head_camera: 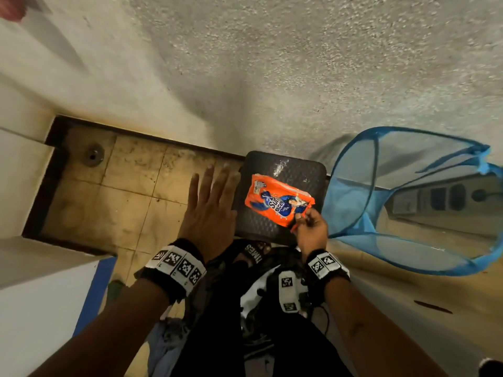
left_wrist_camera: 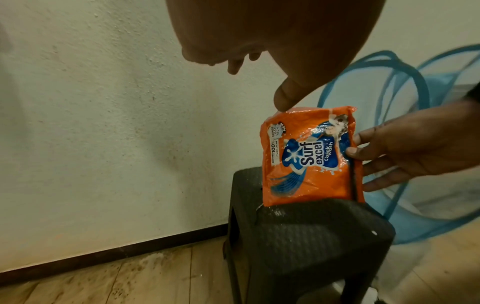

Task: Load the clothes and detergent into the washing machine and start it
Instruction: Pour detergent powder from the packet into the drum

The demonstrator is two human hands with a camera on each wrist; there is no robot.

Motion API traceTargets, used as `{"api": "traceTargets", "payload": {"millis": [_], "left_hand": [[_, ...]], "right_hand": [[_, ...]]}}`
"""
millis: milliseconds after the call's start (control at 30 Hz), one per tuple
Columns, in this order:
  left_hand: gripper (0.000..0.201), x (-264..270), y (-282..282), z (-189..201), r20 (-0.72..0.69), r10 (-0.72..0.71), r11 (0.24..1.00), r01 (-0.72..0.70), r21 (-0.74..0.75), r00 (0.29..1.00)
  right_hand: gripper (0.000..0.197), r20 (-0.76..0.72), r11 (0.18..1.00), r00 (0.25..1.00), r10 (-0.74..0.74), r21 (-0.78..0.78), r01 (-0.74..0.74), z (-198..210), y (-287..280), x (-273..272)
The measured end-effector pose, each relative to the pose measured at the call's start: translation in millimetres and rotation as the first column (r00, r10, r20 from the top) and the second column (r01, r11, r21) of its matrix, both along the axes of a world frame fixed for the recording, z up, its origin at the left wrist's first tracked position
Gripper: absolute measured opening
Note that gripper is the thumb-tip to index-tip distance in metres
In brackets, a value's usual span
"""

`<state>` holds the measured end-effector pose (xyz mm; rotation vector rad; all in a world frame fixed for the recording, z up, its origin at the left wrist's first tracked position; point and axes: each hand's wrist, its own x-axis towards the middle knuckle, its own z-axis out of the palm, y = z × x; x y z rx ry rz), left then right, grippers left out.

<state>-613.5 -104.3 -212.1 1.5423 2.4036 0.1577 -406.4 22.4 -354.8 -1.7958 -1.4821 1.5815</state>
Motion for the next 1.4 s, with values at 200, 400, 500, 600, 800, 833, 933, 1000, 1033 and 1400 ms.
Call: {"api": "traceTargets", "payload": {"millis": [200,400,500,600,800,833,933,1000,1033,1400], "left_hand": [[0.082,3.9,-4.6,-25.7,-0.006,-0.013,0.996,0.013,-0.085,1.000],[0.081,5.1,0.8,-33.6,0.014,-0.024,0.994,0.025,-0.106,1.000],[0.081,7.3,4.4,-33.7,0.022,-0.034,0.995,0.036,-0.095,0.999],[0.082,10.4,9.7,-33.8,0.022,-0.051,0.995,0.053,-0.086,0.998],[0.081,14.1,18.8,-32.4,0.030,-0.082,0.993,0.084,-0.086,0.996],[0.081,14.6,20.2,-31.1,0.029,-0.085,0.993,0.087,-0.082,0.996],[0.082,17.5,26.0,-22.3,0.030,-0.102,0.993,0.103,-0.063,0.994],[0.082,20.6,29.3,-15.2,0.029,-0.115,0.992,0.117,-0.049,0.993],[0.082,22.9,31.8,-9.7,0.028,-0.133,0.990,0.134,-0.041,0.991],[0.070,50.5,52.6,52.8,0.047,-0.284,0.958,0.285,-0.018,0.958]], "right_hand": [[0.016,0.081,0.971,0.983,-0.164,-0.164,0.176,-6.1,5.9,-15.9],[0.011,0.167,0.953,0.985,0.051,-0.302,0.002,-25.1,20.4,-7.7],[0.014,0.189,0.941,0.975,0.115,-0.336,-0.046,-42.1,24.7,-2.7],[0.028,0.248,0.925,0.931,0.267,-0.337,-0.175,-40.5,27.0,0.9],[0.032,0.276,0.901,0.884,0.378,-0.329,-0.283,-30.1,25.5,7.6],[0.032,0.278,0.900,0.880,0.385,-0.325,-0.291,-25.5,24.5,8.4],[0.031,0.268,0.907,0.883,0.385,-0.287,-0.308,-7.1,17.5,14.2],[0.028,0.263,0.911,0.883,0.389,-0.254,-0.326,9.1,10.1,17.8],[0.027,0.261,0.912,0.881,0.395,-0.227,-0.341,20.3,7.7,20.5],[0.024,0.436,0.752,0.731,0.525,0.165,-0.638,146.6,-15.9,36.0]]}}
